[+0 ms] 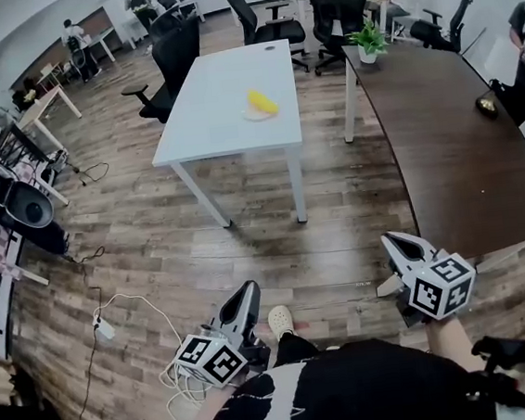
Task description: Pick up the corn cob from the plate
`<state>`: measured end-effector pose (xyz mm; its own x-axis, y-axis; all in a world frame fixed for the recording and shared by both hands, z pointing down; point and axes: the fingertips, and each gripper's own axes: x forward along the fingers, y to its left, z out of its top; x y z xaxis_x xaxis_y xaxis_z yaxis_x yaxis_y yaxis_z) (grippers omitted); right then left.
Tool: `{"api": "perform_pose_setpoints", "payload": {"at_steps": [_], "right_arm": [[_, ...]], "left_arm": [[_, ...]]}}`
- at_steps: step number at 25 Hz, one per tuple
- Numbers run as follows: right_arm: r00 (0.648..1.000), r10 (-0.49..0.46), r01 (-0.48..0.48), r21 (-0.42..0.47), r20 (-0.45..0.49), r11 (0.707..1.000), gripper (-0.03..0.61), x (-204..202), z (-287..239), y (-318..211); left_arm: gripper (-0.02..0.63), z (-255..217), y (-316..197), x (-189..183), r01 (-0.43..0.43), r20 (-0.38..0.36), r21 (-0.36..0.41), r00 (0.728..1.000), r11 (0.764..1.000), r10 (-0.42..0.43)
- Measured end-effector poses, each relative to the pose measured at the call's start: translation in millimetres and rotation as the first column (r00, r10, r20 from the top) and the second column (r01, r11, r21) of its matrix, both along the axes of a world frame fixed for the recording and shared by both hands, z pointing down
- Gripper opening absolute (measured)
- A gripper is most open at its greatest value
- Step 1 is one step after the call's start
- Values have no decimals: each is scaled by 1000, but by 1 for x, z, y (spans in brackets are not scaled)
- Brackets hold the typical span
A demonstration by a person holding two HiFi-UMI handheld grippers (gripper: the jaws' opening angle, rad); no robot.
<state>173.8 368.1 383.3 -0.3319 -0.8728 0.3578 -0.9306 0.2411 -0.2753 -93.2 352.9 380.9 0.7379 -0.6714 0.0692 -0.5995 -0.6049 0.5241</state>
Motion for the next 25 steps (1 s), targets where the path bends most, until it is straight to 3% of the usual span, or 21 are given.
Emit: {"api": "perform_pose_setpoints", "payload": {"at_steps": [6,15,25], "right_arm": [[999,7,-8,-28,-31,1000,15,-15,-1,-54],[1000,16,-16,6,-20,1000,15,-40,-18,-151],[998,64,-64,6,-6,998,15,-67,-16,-221]], "left_arm": [[12,-4,-55,-10,-15,-15,-21,1000,1000,15],[12,-23,-159,-37,-22,-14,20,1000,1000,23],[12,-25,-234,-69,-50,-7,18,999,999,50]]}}
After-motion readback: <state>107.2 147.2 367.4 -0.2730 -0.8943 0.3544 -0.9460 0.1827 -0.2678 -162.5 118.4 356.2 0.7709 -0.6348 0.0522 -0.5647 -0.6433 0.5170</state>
